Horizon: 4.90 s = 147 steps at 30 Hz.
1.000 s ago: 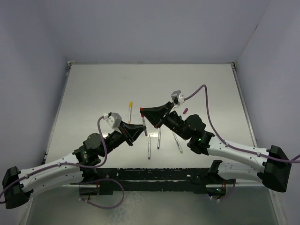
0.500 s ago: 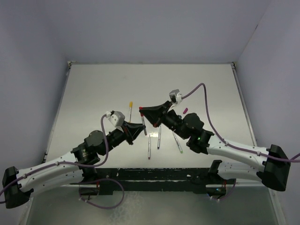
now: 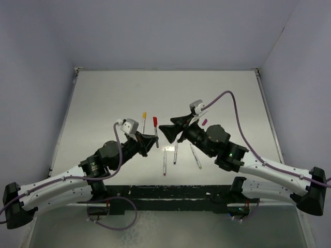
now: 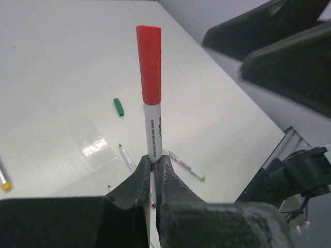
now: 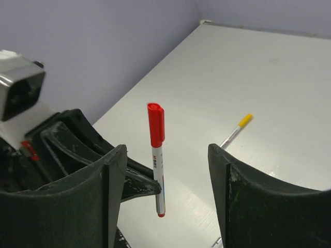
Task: Insert the pens into the pen caps
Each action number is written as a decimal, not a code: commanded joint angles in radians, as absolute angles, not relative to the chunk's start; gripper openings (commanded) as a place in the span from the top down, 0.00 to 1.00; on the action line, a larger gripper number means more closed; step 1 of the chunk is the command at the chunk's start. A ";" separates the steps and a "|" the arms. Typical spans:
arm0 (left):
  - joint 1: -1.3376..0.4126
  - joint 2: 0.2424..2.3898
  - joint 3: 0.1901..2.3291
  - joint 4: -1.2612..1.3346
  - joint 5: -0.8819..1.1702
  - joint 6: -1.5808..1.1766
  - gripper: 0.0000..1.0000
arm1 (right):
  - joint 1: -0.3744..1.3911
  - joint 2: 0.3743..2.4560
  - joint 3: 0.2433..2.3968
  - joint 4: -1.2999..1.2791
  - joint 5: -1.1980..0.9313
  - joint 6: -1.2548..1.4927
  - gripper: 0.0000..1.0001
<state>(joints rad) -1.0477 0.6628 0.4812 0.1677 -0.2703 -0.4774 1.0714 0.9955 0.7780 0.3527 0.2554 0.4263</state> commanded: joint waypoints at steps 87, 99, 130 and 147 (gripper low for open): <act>-0.570 1.443 0.993 -0.269 -0.098 -0.519 0.73 | 1.074 0.930 0.681 -0.119 0.659 0.739 0.02; -0.872 1.246 0.789 -0.340 -0.188 -0.670 0.72 | 1.018 0.876 0.654 -0.275 0.888 0.881 0.00; -1.211 1.620 0.944 -0.404 -0.398 -0.831 0.52 | 0.760 0.803 0.594 -0.254 0.637 0.826 0.00; -1.108 1.667 0.979 -0.492 -0.243 -0.756 0.51 | 0.760 0.791 0.585 -0.244 0.630 0.834 0.00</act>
<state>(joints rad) -1.1168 1.6566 0.9424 -0.4721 -0.3195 -0.7979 0.7647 0.8127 0.5804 -0.2729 0.6308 0.8307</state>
